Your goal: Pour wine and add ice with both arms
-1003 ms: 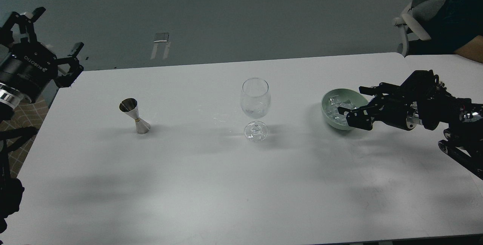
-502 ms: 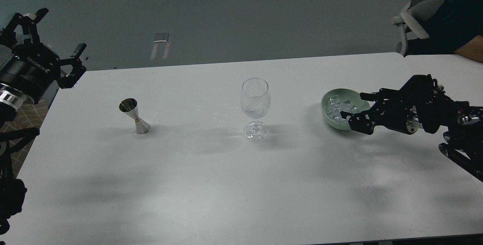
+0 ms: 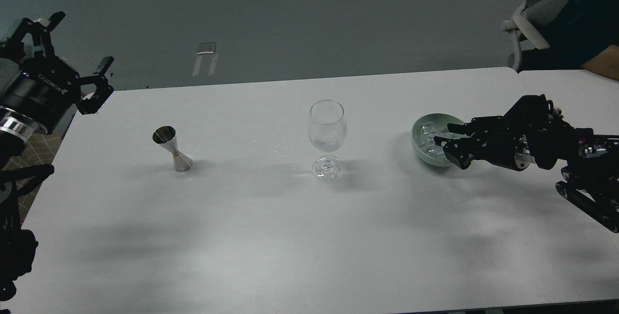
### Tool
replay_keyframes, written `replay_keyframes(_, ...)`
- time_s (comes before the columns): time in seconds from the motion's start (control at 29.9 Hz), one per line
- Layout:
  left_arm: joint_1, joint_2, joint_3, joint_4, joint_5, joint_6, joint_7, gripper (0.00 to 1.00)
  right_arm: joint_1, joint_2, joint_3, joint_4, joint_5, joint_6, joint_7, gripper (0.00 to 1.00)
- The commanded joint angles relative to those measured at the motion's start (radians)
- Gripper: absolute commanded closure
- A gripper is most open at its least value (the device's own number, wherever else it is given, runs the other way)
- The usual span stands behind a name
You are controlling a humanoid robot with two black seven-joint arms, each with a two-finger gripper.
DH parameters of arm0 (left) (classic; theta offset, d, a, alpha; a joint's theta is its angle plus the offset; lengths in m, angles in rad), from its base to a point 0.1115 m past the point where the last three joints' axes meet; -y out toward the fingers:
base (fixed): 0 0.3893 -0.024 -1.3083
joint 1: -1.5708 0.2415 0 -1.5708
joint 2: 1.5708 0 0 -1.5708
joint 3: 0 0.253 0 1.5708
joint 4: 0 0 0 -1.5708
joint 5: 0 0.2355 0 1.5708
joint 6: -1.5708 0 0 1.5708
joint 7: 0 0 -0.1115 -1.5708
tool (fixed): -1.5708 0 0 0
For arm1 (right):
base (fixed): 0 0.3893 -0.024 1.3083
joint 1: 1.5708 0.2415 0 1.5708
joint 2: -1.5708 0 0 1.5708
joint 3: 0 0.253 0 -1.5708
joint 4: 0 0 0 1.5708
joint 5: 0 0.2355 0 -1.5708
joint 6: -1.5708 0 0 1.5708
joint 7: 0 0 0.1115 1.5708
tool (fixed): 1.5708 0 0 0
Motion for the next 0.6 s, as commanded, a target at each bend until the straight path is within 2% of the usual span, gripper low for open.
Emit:
replay_keyframes(0.0, 0.000, -0.001, 0.000, 0.000, 0.000, 0.000, 0.000, 0.02, 0.006, 0.008, -0.001, 0.000, 0.002, 0.002, 0.003, 0.52)
replay_keyframes(0.57, 0.000, -0.001, 0.000, 0.000, 0.000, 0.000, 0.000, 0.02, 0.018, 0.019, -0.035, -0.017, 0.000, 0.003, 0.009, 0.52)
